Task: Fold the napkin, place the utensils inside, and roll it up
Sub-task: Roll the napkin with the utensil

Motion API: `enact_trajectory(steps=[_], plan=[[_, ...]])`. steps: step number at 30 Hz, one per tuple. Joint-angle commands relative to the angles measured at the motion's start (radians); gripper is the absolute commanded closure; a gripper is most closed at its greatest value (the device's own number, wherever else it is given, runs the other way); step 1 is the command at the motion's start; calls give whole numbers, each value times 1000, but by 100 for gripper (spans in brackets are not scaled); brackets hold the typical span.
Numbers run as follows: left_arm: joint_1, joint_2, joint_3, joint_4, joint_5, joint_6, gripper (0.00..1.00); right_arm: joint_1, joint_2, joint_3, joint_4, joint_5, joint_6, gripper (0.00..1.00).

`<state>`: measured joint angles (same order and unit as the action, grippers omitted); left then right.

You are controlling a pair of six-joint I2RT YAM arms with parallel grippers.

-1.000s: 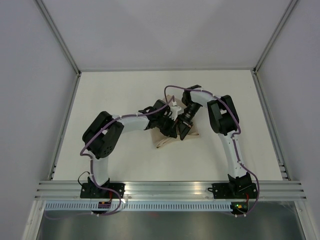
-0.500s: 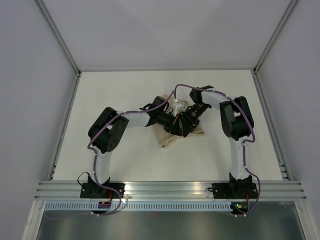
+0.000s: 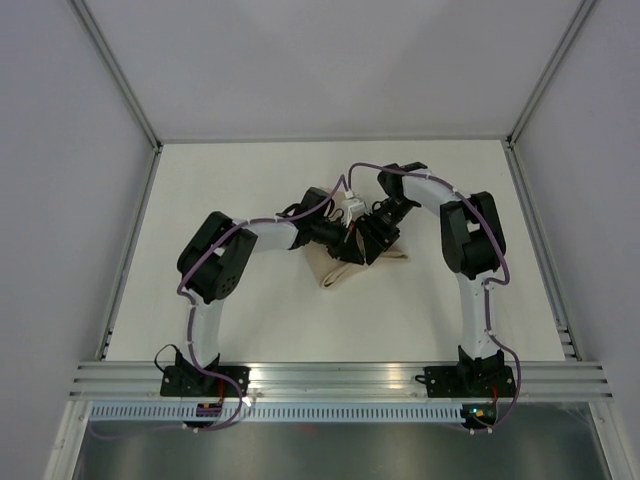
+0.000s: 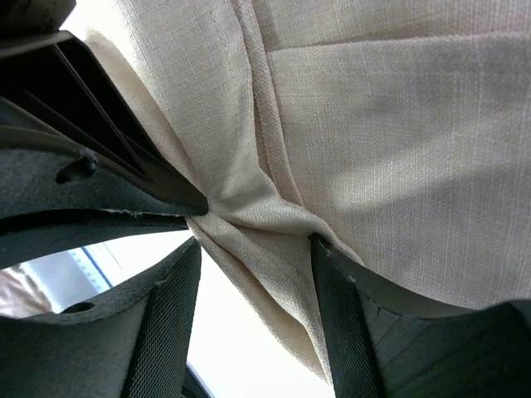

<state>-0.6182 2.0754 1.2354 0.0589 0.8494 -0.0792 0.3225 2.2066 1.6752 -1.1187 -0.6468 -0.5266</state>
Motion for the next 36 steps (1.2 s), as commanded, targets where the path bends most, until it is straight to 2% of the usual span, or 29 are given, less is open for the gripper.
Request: enact_trajectory(steps=[1, 4, 9, 13, 20, 24, 27, 32, 36], plan=[[12, 71, -76, -248, 3, -123, 98, -43, 41, 112, 114, -102, -44, 37], [14, 69, -77, -248, -3, -122, 98, -51, 83, 170, 62, -128, 3, 37], [12, 63, -80, -248, -9, -117, 98, -51, 90, 173, 112, -25, 111, 37], [12, 71, -74, -246, 5, -119, 98, -56, 76, 158, 120, -34, 103, 37], [32, 98, -63, -254, 62, -133, 98, -71, -37, 49, 279, -51, 112, 37], [49, 101, -59, -271, 100, -159, 98, -82, -212, -131, 497, -33, 77, 37], [55, 98, -59, -287, 102, -197, 98, -79, -322, -244, 594, -30, 24, 39], [58, 100, -62, -314, 102, -281, 98, -47, -488, -389, 612, -30, -153, 40], [58, 84, -74, -317, 112, -330, 98, 80, -636, -621, 701, 58, -283, 37]])
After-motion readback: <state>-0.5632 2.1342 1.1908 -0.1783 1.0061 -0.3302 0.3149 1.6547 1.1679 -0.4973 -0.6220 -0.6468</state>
